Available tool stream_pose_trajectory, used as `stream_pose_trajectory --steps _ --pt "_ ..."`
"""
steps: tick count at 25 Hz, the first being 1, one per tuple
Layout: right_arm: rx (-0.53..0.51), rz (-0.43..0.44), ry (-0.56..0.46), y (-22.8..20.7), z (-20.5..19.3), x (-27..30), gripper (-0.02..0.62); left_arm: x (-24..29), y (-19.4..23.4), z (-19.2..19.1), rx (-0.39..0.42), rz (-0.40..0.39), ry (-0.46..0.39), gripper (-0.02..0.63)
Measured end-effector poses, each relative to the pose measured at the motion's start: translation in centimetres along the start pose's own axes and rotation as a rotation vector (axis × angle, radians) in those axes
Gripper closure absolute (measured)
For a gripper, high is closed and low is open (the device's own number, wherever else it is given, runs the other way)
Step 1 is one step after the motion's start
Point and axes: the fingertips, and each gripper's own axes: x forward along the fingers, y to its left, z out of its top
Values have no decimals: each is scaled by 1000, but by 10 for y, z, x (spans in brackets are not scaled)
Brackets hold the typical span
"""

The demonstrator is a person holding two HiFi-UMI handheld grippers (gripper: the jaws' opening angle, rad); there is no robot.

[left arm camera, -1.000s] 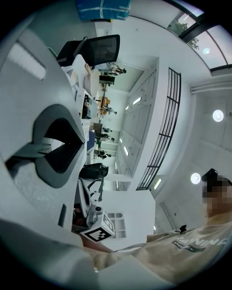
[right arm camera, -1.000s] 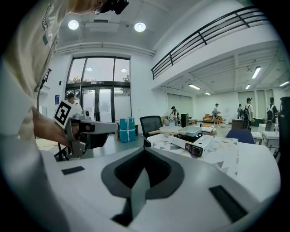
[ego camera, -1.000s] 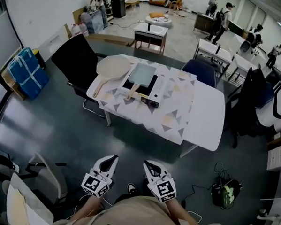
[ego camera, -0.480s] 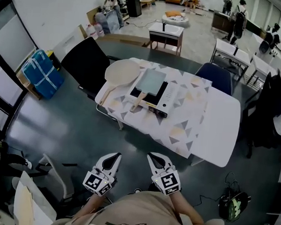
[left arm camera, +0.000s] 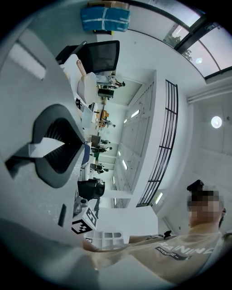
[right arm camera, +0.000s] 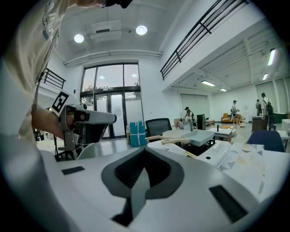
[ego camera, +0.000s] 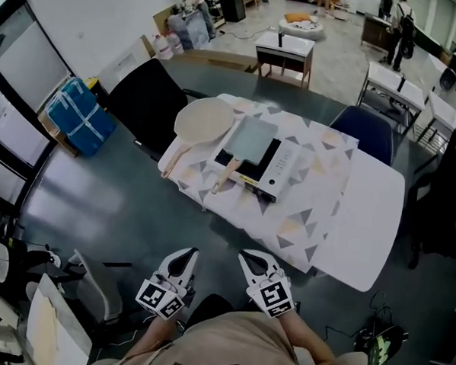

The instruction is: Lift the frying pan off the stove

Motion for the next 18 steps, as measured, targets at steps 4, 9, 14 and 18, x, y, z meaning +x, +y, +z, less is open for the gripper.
stream_pose_trajectory --steps 4,9,14,18 --pt "15 21 11 -5 3 11 594 4 10 4 34 18 13 607" --pt "5 23 11 -12 4 29 594 11 25 4 17 14 11 606" --pt "-14 -9 25 -17 17 51 594 19 58 5 26 -21 8 606" --pt "-20 -56 28 -19 31 69 594 29 87 14 27 -60 17 607"
